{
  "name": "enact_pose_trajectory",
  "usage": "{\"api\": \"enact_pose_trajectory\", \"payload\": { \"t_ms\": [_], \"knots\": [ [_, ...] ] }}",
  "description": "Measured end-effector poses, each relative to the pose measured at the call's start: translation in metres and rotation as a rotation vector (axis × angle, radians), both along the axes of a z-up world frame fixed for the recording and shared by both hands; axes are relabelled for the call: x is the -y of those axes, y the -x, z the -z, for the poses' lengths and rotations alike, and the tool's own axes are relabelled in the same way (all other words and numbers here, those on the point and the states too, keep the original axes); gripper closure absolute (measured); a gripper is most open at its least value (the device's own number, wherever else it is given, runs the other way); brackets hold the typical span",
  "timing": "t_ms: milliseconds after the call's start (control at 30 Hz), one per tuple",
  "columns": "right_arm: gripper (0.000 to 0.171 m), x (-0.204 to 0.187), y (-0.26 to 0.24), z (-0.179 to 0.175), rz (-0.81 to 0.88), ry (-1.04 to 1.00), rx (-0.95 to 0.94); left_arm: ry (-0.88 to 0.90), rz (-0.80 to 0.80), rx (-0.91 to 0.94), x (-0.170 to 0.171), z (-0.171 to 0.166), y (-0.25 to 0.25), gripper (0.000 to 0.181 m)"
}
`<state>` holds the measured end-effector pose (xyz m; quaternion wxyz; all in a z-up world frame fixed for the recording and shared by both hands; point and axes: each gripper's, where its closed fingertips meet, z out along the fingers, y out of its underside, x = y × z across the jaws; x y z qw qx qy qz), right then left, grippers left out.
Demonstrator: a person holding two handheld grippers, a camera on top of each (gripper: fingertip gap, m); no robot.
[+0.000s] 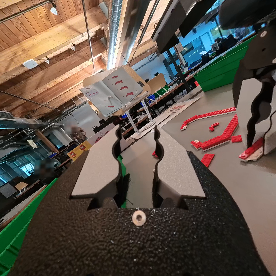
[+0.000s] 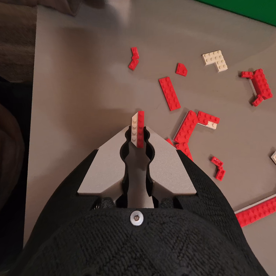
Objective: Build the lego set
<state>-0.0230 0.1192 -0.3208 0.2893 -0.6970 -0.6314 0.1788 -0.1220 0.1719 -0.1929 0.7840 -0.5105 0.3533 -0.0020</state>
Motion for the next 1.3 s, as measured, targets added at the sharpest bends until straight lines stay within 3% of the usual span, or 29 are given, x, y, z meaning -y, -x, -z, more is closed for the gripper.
{"api": "enact_pose_trajectory", "payload": {
  "t_ms": [300,533,867,1033,1167,1267,1300],
  "knots": [
    [0.134,-0.001,0.002,-0.015,0.025,-0.035,-0.087,0.112,0.053,0.048,0.002,0.0,-0.018,0.124],
    [0.116,-0.032,-0.023,-0.094,0.221,-0.315,-0.358,0.203,0.092,0.189,-0.004,-0.027,-0.044,0.11],
    [0.082,-0.047,-0.06,-0.168,0.389,-0.516,-0.545,0.389,0.01,0.408,-0.051,-0.044,-0.074,0.059],
    [0.068,-0.047,-0.063,-0.178,0.402,-0.505,-0.576,0.468,-0.066,0.421,-0.072,-0.033,-0.074,0.04],
    [0.066,-0.049,-0.062,-0.165,0.371,-0.488,-0.511,0.517,-0.096,0.385,-0.076,-0.022,-0.067,0.023],
    [0.078,-0.048,-0.066,-0.138,0.309,-0.391,-0.42,0.583,0.016,0.291,-0.059,-0.012,-0.067,0.037],
    [0.083,-0.046,-0.066,-0.126,0.28,-0.33,-0.39,0.621,0.066,0.244,-0.05,-0.005,-0.065,0.051]
  ]
}}
